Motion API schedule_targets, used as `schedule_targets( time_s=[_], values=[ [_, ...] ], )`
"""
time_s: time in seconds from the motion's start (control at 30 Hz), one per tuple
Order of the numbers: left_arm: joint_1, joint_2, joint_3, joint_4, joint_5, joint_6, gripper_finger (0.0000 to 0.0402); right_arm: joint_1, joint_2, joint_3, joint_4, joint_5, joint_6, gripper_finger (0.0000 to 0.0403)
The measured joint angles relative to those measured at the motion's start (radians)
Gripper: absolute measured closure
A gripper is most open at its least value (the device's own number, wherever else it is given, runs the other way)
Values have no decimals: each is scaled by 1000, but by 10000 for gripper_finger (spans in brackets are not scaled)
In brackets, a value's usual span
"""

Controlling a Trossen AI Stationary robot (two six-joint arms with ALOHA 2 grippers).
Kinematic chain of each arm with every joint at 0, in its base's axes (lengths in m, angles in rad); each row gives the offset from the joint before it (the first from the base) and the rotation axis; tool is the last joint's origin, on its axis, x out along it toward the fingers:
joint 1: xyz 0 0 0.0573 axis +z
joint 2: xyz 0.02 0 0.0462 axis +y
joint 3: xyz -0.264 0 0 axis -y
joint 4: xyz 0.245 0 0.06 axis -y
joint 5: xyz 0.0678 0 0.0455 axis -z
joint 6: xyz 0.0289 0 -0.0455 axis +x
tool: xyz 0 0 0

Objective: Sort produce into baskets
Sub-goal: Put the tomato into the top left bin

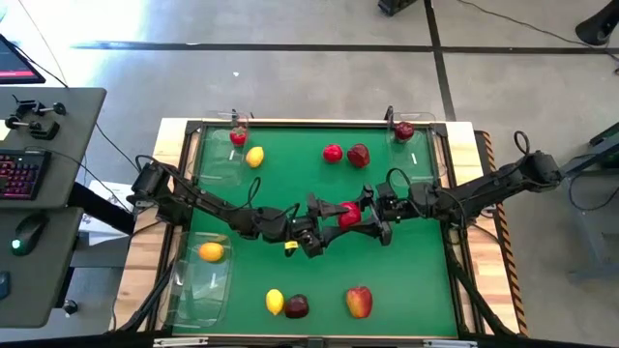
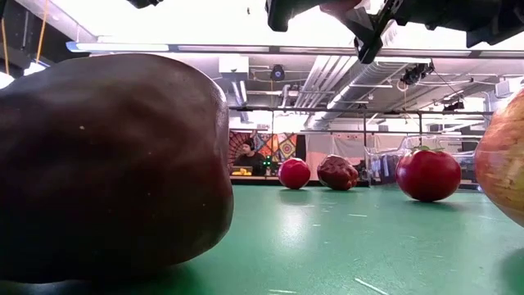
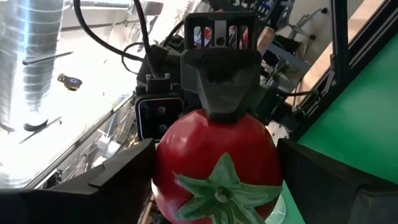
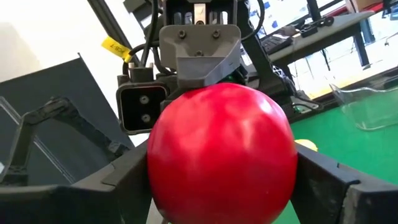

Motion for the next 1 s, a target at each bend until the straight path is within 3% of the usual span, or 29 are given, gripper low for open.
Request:
schedule_targets(
  time_s=[0.2, 0.57, 1.0],
  values=[
    [12, 0, 0, -5, 2, -10, 93, 0, -2, 0, -11, 11, 3, 114],
    [15, 3, 0, -17, -7, -10, 112, 0, 0, 0, -24, 83, 46, 60],
    [14, 3, -3, -16, -62, -9, 112, 0, -5, 0, -25, 82, 46, 57]
  ],
)
